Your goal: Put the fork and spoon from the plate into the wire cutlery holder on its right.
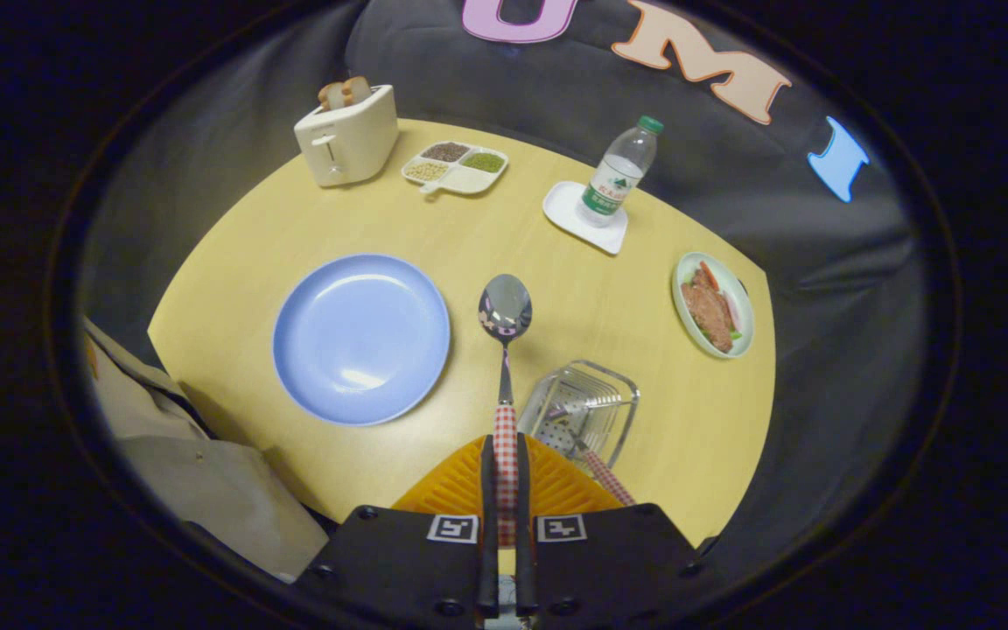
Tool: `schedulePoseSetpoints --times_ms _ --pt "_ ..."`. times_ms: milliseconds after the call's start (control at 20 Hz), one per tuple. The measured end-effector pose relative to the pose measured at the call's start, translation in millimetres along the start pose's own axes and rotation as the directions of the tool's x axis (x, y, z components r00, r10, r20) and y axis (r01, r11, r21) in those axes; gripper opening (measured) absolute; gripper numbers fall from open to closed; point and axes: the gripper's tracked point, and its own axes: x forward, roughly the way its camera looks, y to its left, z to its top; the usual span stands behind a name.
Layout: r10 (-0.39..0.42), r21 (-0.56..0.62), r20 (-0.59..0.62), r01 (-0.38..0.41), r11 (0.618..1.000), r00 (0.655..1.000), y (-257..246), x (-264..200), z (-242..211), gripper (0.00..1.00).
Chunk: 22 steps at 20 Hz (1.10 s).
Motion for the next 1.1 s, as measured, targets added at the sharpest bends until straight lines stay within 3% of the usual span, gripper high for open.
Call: schedulePoseSetpoints --times_ms 500,1100 --pt "-0.055 -0.061 -0.137 0.047 0.997 0.989 -58 -20 -40 0.11" --pt "-0.036 -0.068 -0.238 0.021 0.997 0.971 -65 -9 -51 0.13"
